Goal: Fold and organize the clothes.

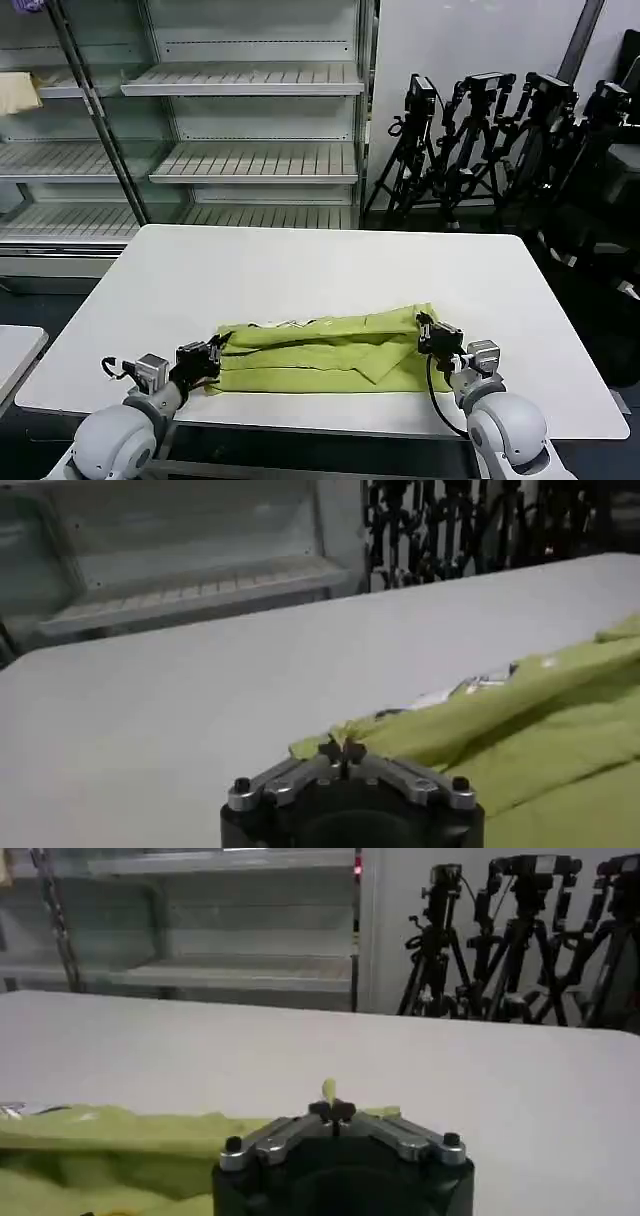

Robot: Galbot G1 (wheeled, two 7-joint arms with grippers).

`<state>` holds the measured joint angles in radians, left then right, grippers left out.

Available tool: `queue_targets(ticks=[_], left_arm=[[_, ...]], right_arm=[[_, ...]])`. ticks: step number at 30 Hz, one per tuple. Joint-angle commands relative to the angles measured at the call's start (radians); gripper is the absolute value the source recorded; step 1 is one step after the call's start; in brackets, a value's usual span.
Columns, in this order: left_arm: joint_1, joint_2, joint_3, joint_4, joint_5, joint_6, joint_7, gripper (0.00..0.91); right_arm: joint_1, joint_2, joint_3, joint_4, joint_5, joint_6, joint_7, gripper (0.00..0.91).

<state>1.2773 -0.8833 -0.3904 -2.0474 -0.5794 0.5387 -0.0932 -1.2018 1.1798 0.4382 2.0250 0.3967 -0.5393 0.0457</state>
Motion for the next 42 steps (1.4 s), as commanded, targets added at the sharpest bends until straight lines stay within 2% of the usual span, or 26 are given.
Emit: queue_targets(ticks=[1, 9, 14, 20, 27, 28, 29, 30, 31, 42], left_arm=[[0.002, -0.006, -0.005, -0.023, -0.015, 0.020, -0.049, 0.907], [-0.040, -0.016, -0.006, -0.089, -0.110, 0.038, -0.240, 0.907], [0.024, -0.048, 0.016, -0.080, -0.137, 0.039, -0.316, 0.907], [0.076, -0.063, 0.012, -0.079, -0.169, 0.038, -0.352, 0.907], [0.064, -0.083, 0.023, -0.053, -0.231, 0.037, -0.326, 0.907], [0.060, -0.086, 0.025, -0.045, -0.238, 0.037, -0.320, 0.786], [0.060, -0.086, 0.023, -0.040, -0.243, 0.037, -0.302, 0.302], [0.059, -0.086, 0.023, -0.035, -0.244, 0.037, -0.298, 0.131], [0.054, -0.088, 0.028, -0.028, -0.244, 0.032, -0.298, 0.010], [0.048, -0.102, 0.050, -0.042, -0.246, 0.030, -0.285, 0.010]], right_arm=[[-0.032, -0.002, 0.052, 0.049, -0.001, -0.009, 0.003, 0.907], [-0.140, -0.008, 0.168, 0.164, 0.000, -0.003, -0.023, 0.907], [-0.207, -0.007, 0.229, 0.238, 0.004, -0.002, -0.037, 0.907], [-0.220, 0.000, 0.236, 0.248, -0.001, -0.001, -0.038, 0.907], [-0.215, 0.008, 0.233, 0.219, -0.025, 0.007, -0.040, 0.907], [-0.216, 0.008, 0.234, 0.216, -0.027, 0.009, -0.041, 0.907], [-0.217, 0.008, 0.236, 0.215, -0.028, 0.010, -0.041, 0.907], [-0.218, 0.008, 0.237, 0.215, -0.028, 0.010, -0.041, 0.907], [-0.219, 0.008, 0.239, 0.215, -0.028, 0.010, -0.041, 0.907], [-0.212, 0.017, 0.237, 0.213, -0.038, 0.011, -0.036, 0.907]])
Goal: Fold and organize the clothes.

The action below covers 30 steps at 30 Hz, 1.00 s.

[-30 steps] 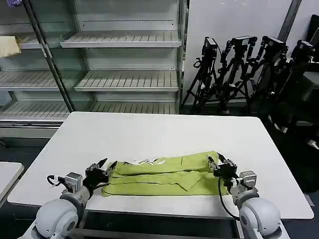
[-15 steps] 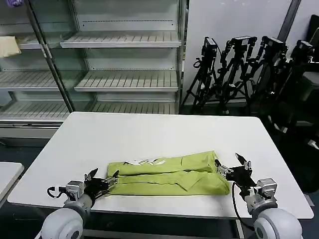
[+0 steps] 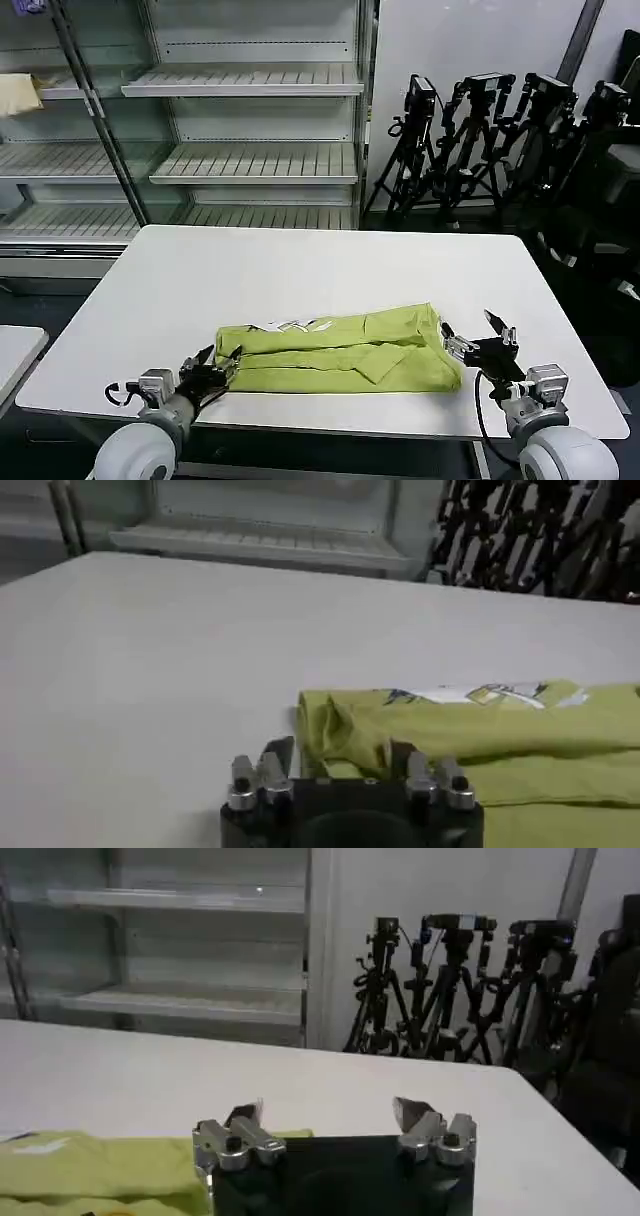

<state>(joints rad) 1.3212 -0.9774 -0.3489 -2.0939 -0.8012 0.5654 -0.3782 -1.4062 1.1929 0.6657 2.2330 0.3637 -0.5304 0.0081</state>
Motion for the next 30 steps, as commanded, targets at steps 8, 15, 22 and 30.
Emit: queue_targets(ticks=[8, 15, 22, 30], left_arm=[[-0.009, -0.009, 0.010, 0.017, 0.042, -0.005, 0.022, 0.020], [-0.025, 0.013, -0.035, 0.068, 0.175, -0.019, 0.092, 0.010], [0.038, 0.142, -0.365, 0.133, 0.153, 0.001, 0.286, 0.010], [0.081, 0.306, -0.595, 0.191, 0.212, -0.015, 0.366, 0.010]], right_arm=[[0.004, 0.018, -0.003, -0.010, -0.018, 0.005, 0.002, 0.907], [0.024, 0.009, -0.002, -0.005, -0.020, 0.006, 0.004, 0.907], [0.004, 0.012, 0.009, 0.001, -0.023, 0.021, 0.002, 0.907], [0.014, 0.018, -0.004, -0.019, -0.045, 0.041, -0.002, 0.907]])
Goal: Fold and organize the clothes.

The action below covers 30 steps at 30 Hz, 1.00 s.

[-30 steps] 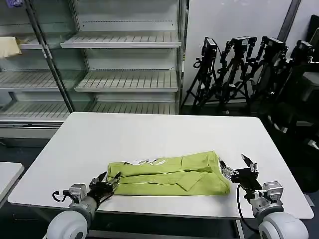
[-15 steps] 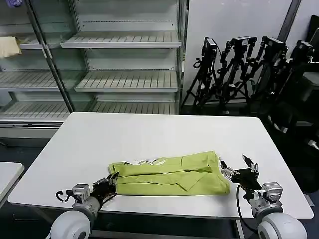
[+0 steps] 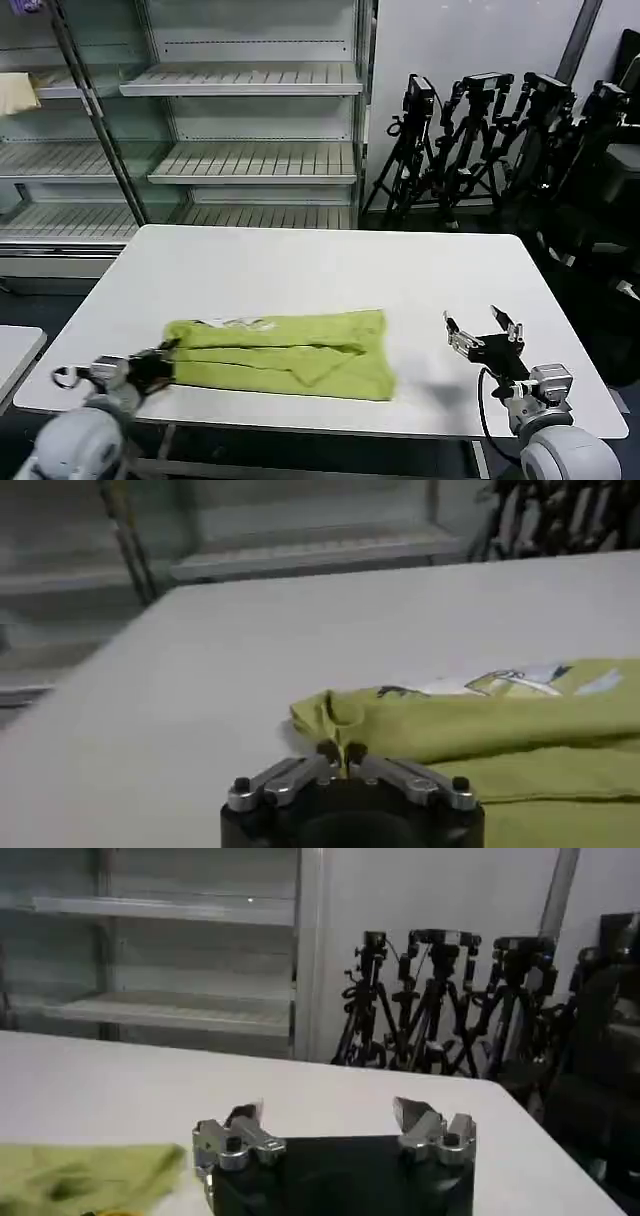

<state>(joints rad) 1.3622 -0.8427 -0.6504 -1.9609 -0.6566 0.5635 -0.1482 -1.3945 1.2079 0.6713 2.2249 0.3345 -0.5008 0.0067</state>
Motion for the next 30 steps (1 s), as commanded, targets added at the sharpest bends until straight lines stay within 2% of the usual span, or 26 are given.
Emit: queue_targets(ticks=[1, 5, 8, 14, 21, 25, 30], left_arm=[[0.032, 0.176, -0.293, 0.039, 0.077, -0.012, 0.136, 0.010], [0.004, 0.154, -0.227, -0.080, 0.114, -0.001, 0.130, 0.010], [0.005, 0.101, -0.156, -0.192, 0.159, 0.002, 0.125, 0.010], [0.002, 0.020, 0.082, -0.351, 0.316, -0.022, 0.127, 0.010], [-0.075, -0.086, 0.399, -0.322, 0.537, -0.087, 0.128, 0.010], [-0.162, -0.114, 0.479, -0.247, 0.543, -0.091, 0.129, 0.010], [-0.195, -0.123, 0.527, -0.206, 0.521, -0.086, 0.129, 0.020]], right_arm=[[0.002, 0.005, -0.010, -0.012, -0.018, 0.012, 0.000, 0.907], [0.003, 0.003, -0.013, -0.013, -0.020, 0.012, 0.000, 0.907], [0.003, 0.002, -0.012, -0.012, -0.024, 0.011, 0.002, 0.907], [-0.005, 0.004, -0.014, -0.005, -0.042, 0.012, 0.003, 0.907], [-0.016, 0.001, -0.003, 0.032, -0.052, 0.009, 0.007, 0.907], [-0.033, -0.003, 0.014, 0.054, -0.050, 0.005, 0.007, 0.907], [-0.047, -0.005, 0.029, 0.058, -0.049, 0.005, 0.007, 0.907]])
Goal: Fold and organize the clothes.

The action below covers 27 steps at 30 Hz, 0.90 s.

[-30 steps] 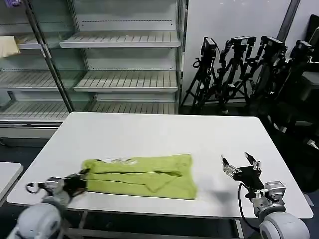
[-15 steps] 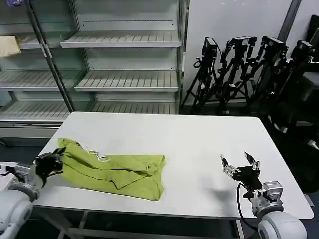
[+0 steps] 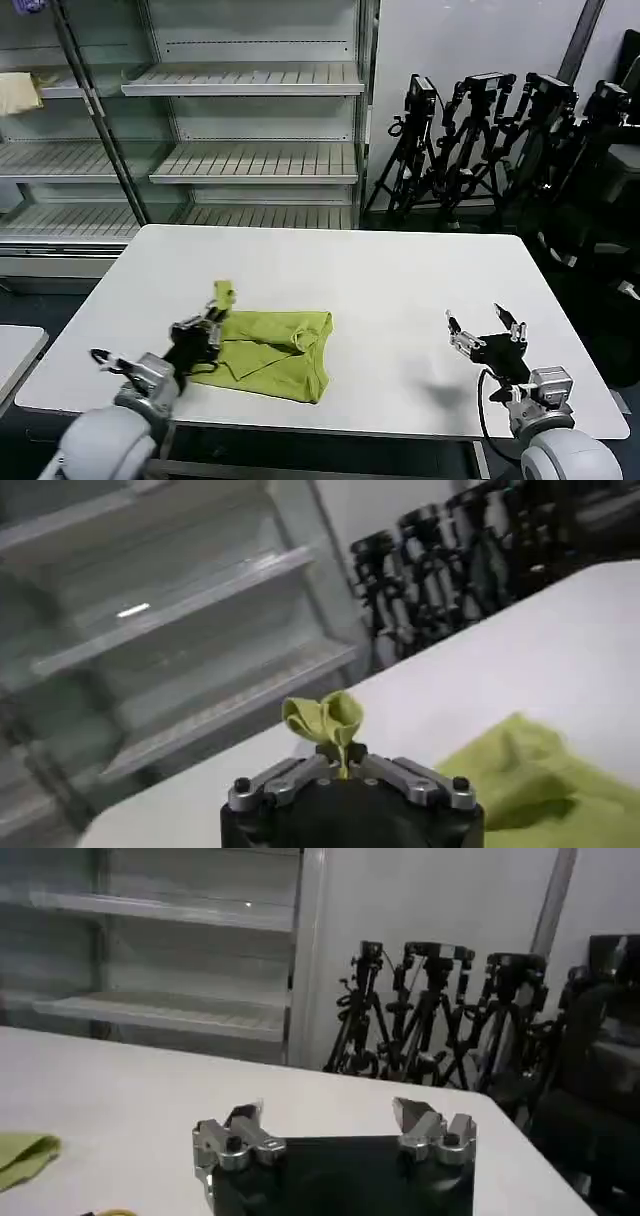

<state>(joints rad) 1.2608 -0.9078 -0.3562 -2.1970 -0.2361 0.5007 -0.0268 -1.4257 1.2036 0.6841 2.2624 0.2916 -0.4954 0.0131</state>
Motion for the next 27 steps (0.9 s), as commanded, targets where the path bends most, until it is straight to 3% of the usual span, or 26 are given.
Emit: queue_targets(ticks=[1, 12, 15, 16, 22, 27], left_arm=[[-0.099, -0.066, 0.236, 0.034, 0.087, -0.019, 0.003, 0.020], [-0.162, -0.097, 0.240, 0.071, -0.032, 0.018, -0.010, 0.010], [-0.165, -0.101, 0.251, 0.070, -0.035, 0.015, -0.009, 0.050], [-0.165, -0.103, 0.252, 0.076, -0.036, 0.016, -0.008, 0.907], [-0.169, -0.107, 0.238, 0.096, -0.088, -0.026, -0.021, 0.907], [-0.173, -0.096, 0.141, 0.001, -0.271, -0.098, -0.035, 0.907]], right_arm=[[-0.017, 0.000, 0.018, 0.020, -0.006, 0.000, 0.000, 0.907], [-0.015, -0.002, 0.023, 0.016, -0.005, 0.001, -0.001, 0.907], [-0.007, 0.000, 0.016, 0.013, -0.006, 0.000, -0.001, 0.907], [-0.005, 0.000, 0.015, 0.011, -0.006, 0.000, -0.001, 0.907], [0.000, 0.003, 0.006, 0.008, -0.006, 0.000, -0.002, 0.907], [0.001, 0.005, 0.000, 0.005, -0.007, 0.002, -0.006, 0.907]])
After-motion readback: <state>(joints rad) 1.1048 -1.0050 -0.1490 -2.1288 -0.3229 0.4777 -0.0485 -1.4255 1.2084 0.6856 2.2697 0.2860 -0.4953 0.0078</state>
